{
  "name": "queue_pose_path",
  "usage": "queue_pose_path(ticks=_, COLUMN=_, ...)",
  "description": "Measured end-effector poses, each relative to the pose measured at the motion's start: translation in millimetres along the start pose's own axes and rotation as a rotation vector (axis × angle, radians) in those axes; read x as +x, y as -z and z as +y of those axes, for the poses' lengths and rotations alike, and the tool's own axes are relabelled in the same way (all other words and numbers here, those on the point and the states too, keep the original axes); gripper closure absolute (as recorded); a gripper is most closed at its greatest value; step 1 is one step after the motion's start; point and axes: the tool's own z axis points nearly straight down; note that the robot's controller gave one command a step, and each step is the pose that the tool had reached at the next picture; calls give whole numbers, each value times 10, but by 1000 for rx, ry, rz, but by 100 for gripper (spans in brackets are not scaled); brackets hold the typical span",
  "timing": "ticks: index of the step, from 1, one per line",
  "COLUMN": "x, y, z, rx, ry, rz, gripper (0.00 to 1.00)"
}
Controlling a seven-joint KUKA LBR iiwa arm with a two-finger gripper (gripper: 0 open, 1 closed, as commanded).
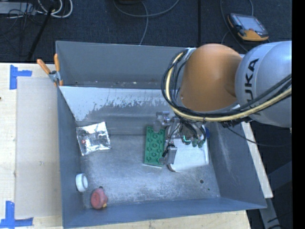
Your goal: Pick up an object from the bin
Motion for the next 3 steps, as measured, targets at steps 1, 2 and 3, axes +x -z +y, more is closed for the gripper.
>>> queue_pose_path(ticks=1, x=-686, y=-1595, z=-215, rx=0, ry=248, rz=-4, gripper=0)
queue_pose_path(ticks=2, x=-735, y=-1246, z=-267, rx=1, ry=318, rz=-13, gripper=0)
queue_pose_path(ticks=3, x=-760, y=-1135, z=-257, rx=2, ry=646, rz=-12, gripper=0)
